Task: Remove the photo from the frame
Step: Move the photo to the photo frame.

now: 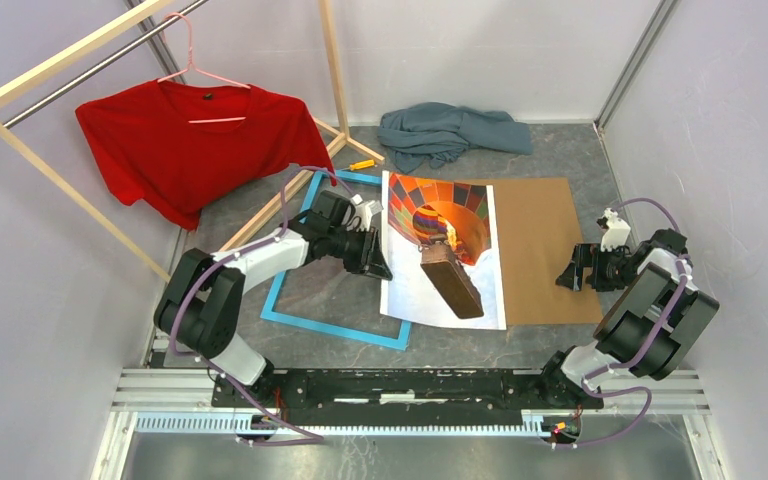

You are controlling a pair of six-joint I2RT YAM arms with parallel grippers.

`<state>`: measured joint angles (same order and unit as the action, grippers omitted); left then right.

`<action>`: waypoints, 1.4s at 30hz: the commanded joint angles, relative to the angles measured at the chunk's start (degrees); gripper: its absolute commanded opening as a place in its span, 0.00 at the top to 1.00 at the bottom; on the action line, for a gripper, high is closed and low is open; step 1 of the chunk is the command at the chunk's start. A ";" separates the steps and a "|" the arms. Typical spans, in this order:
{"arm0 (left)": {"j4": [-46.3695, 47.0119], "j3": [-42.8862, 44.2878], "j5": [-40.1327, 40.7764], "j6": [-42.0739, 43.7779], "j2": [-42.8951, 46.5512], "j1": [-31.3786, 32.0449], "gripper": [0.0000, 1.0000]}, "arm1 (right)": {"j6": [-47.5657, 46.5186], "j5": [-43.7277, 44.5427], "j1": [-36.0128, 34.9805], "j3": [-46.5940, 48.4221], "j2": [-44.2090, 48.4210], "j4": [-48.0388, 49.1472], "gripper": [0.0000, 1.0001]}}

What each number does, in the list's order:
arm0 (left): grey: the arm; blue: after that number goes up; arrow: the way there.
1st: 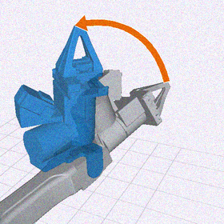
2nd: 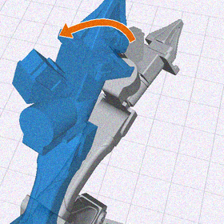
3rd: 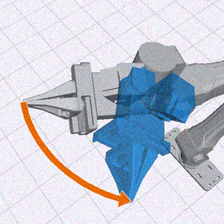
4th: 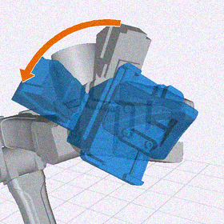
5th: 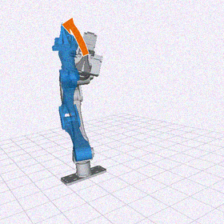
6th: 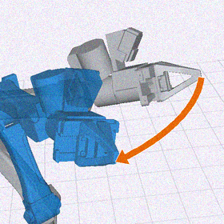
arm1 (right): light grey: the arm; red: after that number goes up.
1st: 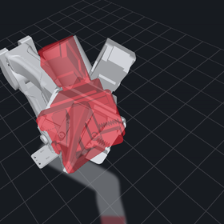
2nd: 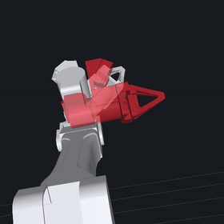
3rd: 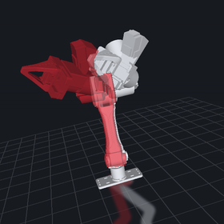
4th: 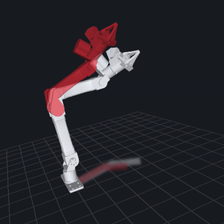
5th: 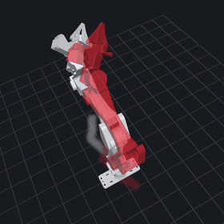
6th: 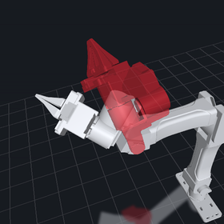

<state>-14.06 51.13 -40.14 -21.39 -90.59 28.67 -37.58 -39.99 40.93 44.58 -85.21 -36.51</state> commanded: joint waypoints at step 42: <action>-12.22 -0.10 44.94 28.85 43.83 -6.01 0.00 | -9.74 -9.94 -4.98 -5.64 40.66 -2.46 0.02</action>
<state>-29.52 54.11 -7.60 4.23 -50.46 22.90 -45.78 -44.91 36.27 40.99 -49.36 -40.29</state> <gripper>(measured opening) 0.995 0.982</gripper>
